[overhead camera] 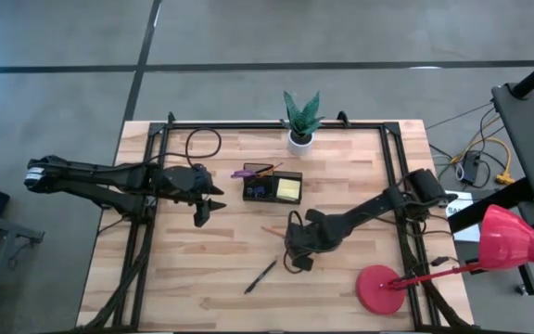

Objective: Pick and place office supplies into organizer
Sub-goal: Put the pencil into the desk organizer

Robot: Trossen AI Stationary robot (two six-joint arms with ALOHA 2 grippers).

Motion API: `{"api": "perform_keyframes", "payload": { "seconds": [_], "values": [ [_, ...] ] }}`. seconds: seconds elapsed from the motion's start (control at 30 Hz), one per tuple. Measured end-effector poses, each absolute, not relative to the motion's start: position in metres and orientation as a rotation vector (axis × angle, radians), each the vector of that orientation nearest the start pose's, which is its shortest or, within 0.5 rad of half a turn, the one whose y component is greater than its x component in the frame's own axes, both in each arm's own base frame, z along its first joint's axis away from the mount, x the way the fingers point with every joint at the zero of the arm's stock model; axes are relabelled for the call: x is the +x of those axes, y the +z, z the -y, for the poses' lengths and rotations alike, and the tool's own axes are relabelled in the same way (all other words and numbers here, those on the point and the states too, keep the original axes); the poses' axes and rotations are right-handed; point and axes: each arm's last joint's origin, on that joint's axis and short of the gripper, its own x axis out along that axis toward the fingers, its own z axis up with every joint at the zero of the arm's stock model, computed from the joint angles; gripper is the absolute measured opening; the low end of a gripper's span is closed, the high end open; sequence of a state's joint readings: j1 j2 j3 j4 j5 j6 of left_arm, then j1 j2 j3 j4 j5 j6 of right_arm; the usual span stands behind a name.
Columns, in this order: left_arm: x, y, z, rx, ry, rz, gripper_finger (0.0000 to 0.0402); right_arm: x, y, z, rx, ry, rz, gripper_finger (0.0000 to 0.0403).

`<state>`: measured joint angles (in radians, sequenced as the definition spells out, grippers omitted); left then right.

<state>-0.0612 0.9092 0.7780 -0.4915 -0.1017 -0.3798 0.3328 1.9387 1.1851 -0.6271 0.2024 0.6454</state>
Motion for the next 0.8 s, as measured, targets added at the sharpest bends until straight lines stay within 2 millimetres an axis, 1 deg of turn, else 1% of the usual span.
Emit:
{"api": "perform_keyframes", "payload": {
  "seconds": [0.17,0.5,0.63,0.7,0.8],
  "values": [
    [0.189,0.286,0.009,-0.32,0.149,-0.567,0.019,0.34,0.149,-0.111,0.078,-0.296,-1.357,0.0006],
    [0.19,0.29,0.009,-0.323,0.143,-0.536,0.019,0.353,0.202,-0.112,-0.185,-0.264,-1.359,0.0007],
    [0.19,0.29,0.009,-0.323,0.142,-0.533,0.019,0.356,0.224,-0.11,-0.267,-0.289,-1.357,0.0008],
    [0.189,0.291,0.009,-0.323,0.142,-0.531,0.019,0.356,0.229,-0.107,-0.267,-0.306,-1.356,0.0008],
    [0.19,0.29,0.009,-0.322,0.145,-0.533,0.019,0.356,0.227,-0.106,-0.245,-0.323,-1.359,0.0008]
  ]
}}
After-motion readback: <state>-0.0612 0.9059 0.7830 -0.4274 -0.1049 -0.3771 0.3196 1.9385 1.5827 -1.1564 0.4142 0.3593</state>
